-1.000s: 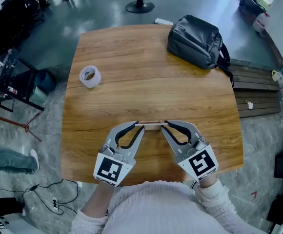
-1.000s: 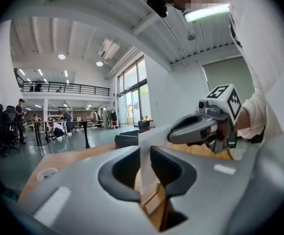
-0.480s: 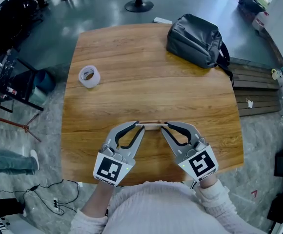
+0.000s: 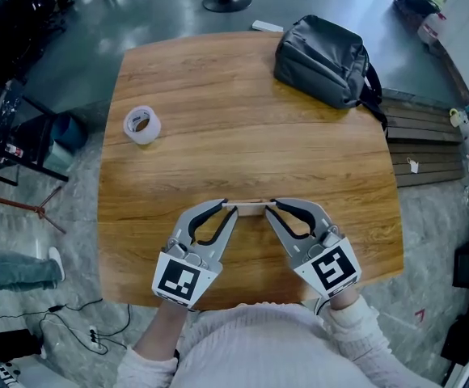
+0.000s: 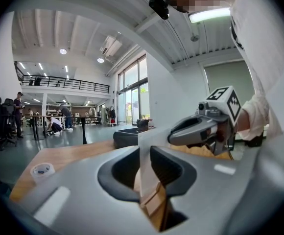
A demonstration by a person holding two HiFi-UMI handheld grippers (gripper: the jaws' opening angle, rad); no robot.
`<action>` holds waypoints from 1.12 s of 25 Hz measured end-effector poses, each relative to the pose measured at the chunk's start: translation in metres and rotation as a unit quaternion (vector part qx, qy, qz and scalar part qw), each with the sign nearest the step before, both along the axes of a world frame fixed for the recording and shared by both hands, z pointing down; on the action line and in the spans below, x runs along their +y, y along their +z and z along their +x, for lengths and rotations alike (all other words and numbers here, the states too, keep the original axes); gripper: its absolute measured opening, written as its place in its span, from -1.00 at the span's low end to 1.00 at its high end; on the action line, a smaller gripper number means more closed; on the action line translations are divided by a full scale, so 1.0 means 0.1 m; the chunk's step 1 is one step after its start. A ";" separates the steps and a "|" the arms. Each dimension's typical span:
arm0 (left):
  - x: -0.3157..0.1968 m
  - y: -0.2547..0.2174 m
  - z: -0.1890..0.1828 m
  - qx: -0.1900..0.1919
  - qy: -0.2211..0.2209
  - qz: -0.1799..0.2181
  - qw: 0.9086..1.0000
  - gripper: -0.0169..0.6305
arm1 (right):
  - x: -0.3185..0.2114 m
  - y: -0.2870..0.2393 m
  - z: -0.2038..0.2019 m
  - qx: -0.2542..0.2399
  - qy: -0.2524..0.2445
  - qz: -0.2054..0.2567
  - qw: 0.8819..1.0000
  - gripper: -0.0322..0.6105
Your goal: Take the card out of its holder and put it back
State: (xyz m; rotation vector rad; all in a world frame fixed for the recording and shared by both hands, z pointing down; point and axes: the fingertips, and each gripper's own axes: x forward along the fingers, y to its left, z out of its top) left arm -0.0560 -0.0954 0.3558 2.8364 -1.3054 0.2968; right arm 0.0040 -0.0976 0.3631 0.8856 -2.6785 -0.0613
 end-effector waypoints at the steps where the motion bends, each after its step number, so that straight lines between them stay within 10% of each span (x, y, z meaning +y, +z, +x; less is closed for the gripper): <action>1: -0.02 0.02 0.00 0.001 0.000 -0.002 1.000 -0.73 | -0.02 0.02 0.00 0.000 -0.001 -0.002 1.000 -0.78; 28: -0.17 0.41 -0.07 0.017 -0.019 -0.052 0.998 -0.73 | -0.19 0.37 -0.06 -0.002 -0.012 -0.037 0.999 -0.78</action>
